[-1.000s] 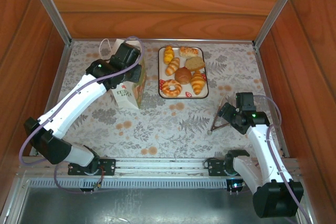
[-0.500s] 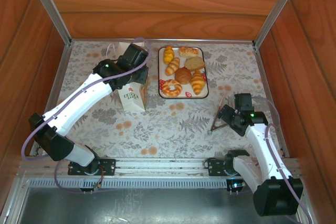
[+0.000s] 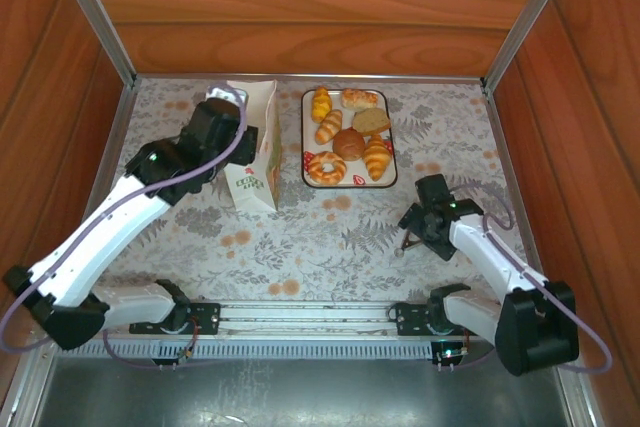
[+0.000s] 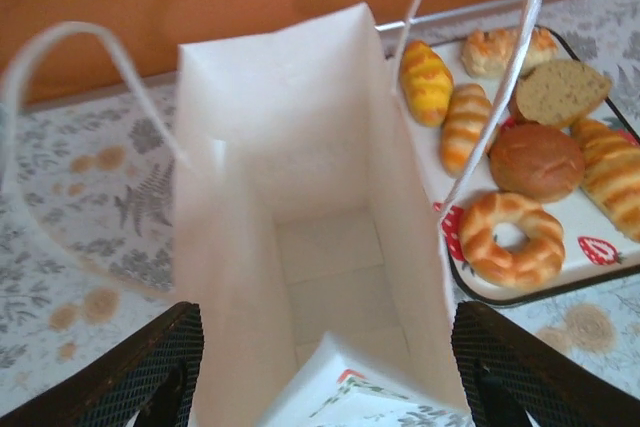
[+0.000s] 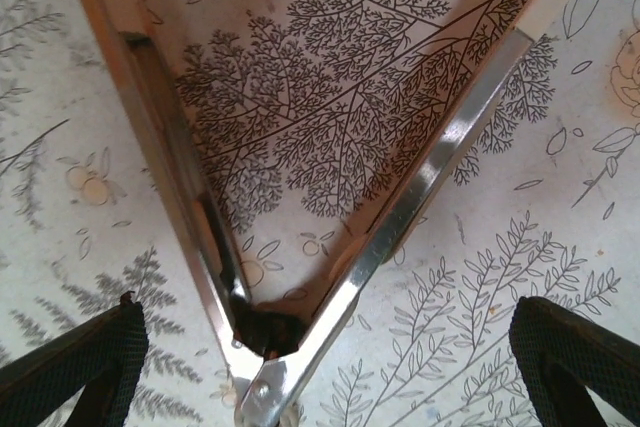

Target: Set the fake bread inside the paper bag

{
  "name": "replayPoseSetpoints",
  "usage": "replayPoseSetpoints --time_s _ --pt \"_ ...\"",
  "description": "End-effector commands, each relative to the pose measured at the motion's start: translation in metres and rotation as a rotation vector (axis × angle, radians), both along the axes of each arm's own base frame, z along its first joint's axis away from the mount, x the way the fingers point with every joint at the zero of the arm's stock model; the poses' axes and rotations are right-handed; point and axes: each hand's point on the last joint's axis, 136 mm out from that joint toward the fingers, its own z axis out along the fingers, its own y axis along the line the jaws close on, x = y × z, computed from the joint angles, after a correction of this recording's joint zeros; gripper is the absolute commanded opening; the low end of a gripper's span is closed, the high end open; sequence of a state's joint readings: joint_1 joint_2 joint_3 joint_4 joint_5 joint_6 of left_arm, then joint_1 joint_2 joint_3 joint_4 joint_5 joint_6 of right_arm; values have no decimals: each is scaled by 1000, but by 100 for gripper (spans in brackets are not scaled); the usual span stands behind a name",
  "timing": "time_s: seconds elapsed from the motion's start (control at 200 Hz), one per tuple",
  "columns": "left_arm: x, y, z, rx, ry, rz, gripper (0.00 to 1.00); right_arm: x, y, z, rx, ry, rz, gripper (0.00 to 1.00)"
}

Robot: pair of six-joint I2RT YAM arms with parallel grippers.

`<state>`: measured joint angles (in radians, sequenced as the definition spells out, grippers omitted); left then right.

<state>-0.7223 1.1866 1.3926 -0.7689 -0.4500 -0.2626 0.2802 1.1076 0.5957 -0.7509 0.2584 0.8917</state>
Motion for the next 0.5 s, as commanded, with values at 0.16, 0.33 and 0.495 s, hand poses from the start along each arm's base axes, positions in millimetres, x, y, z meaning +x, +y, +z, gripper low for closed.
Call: replayPoseSetpoints --time_s 0.16,0.33,0.495 --pt "-5 20 22 -20 -161 46 72 24 -2 -6 -63 -28 -53 100" --pt "-6 22 23 -22 -170 51 72 34 -4 -7 -89 -47 -50 100" --pt "-5 22 23 -18 -168 49 73 40 -5 -11 -94 -72 -78 98"
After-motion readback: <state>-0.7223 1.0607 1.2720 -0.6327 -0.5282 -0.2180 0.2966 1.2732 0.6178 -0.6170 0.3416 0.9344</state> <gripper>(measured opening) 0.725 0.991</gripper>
